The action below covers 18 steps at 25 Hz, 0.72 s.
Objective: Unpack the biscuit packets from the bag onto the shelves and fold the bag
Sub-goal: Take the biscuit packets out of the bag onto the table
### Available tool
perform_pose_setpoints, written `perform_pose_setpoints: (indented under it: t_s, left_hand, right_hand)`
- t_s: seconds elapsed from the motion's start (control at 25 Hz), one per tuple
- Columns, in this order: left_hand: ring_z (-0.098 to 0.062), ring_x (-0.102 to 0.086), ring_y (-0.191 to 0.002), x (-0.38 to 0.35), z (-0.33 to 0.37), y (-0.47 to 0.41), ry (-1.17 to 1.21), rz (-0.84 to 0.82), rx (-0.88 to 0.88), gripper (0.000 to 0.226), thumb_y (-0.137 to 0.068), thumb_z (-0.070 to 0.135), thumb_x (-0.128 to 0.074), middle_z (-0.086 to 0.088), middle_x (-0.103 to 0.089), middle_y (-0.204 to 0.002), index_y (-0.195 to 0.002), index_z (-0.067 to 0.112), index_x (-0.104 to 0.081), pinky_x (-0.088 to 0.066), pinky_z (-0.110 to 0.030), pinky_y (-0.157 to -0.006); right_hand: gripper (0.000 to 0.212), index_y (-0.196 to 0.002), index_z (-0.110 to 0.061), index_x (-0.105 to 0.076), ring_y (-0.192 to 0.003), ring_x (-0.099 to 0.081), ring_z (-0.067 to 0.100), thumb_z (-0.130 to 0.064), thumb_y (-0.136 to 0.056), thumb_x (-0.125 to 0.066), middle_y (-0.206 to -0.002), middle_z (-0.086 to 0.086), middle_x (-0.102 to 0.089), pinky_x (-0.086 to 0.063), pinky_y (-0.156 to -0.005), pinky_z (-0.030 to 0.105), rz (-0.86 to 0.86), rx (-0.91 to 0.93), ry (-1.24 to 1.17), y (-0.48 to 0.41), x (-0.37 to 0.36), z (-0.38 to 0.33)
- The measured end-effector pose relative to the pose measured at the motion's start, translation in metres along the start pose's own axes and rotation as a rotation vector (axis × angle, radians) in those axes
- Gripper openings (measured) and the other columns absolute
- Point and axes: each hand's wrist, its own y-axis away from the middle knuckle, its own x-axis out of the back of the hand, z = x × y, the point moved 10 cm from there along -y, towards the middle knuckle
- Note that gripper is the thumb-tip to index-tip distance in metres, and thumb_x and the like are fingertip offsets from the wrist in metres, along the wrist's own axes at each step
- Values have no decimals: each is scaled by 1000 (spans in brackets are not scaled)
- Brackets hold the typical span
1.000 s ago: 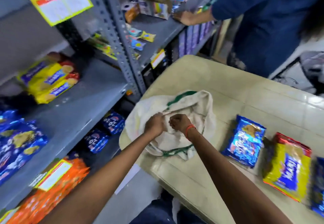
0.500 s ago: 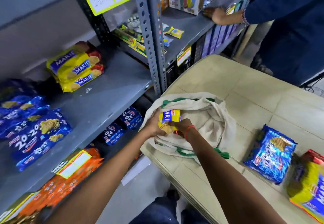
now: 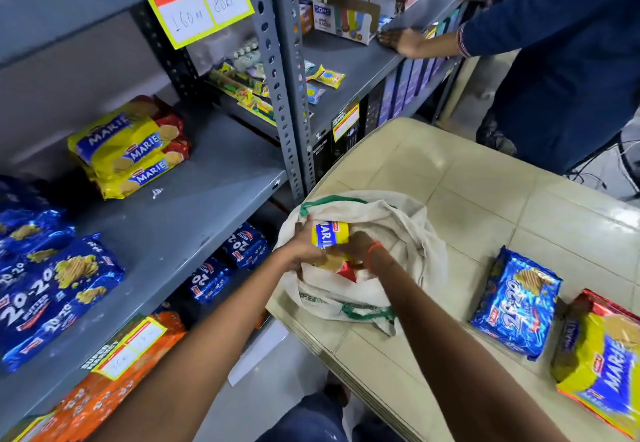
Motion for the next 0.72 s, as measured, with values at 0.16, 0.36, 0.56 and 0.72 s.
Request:
perform_pose_setpoints:
  t_s: [0.16, 0.36, 0.56, 0.72]
  left_hand:
    - [-29, -31, -141, 0, -8, 4, 6, -28, -15, 120, -75, -5, -69, -12, -5, -160, -148, 23, 22, -47, -38, -99]
    - [-28, -8, -149, 6, -10, 7, -115, -55, -35, 125, -71, -2, -74, -11, 13, -161, -148, 26, 21, -41, -37, -109]
    - [-30, -48, -126, 32, 3, -3, -19, 18, -29, 103, -79, -6, -58, -9, -27, -154, -151, 29, 7, -49, -33, -93]
    - [-26, -60, -99, 23, 10, -2, 29, -14, -23, 87, -80, -7, -51, -6, -46, -141, -152, 23, -12, -59, -35, -68]
  right_hand:
    - [35, -89, -7, -65, -54, -66, 16, -30, -69, -82, -68, 7, -65, -46, -45, 17, 123, -65, -152, 1, -5, 13]
    - [37, -89, -8, -63, -65, -56, 18, -30, -67, -82, -73, 4, -61, -41, -58, 25, 172, 74, -50, 3, 15, -4]
    - [44, -88, -21, -53, -78, -58, 17, -20, -60, -87, -86, -4, -63, -45, -60, 23, 122, 291, 26, 28, 34, 3]
    - [44, -94, -15, -49, -90, -65, 25, 13, -70, -72, -111, 18, -64, -55, -81, 36, 91, 377, -528, 43, 51, 14]
